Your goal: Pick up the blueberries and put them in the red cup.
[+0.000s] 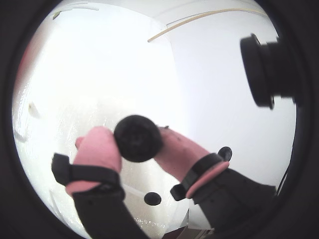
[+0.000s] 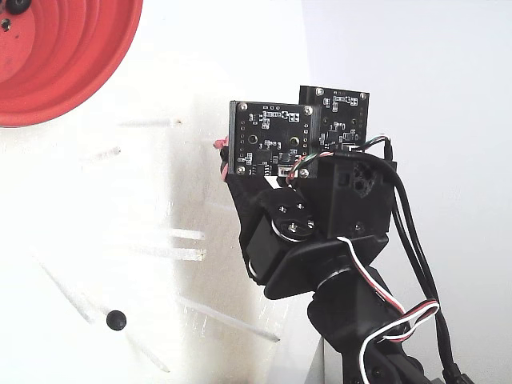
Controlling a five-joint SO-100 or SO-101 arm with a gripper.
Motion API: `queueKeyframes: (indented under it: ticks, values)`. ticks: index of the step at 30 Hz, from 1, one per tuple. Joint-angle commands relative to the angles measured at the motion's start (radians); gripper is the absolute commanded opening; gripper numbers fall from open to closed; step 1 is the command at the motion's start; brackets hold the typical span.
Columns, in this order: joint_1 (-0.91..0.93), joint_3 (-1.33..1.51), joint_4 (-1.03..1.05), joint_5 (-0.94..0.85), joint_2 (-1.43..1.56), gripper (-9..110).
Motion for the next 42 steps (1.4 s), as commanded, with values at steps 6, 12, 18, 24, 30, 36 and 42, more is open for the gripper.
queueKeyframes:
  ticks: [6, 12, 18, 24, 30, 36, 42]
  values:
    - [-0.023, -0.031, -0.031, 0.015, 0.051, 12]
    - [-0.031, -0.015, -0.031, 0.021, 0.075, 12]
    - [-0.04, 0.003, -0.031, 0.025, 0.104, 11]
    - [-0.052, 0.025, -0.021, 0.031, 0.146, 11]
    - [-0.064, 0.044, -0.02, 0.032, 0.176, 11]
    - [-0.078, 0.067, -0.018, 0.037, 0.204, 11]
    - [-0.11, 0.072, -0.014, 0.055, 0.221, 12]
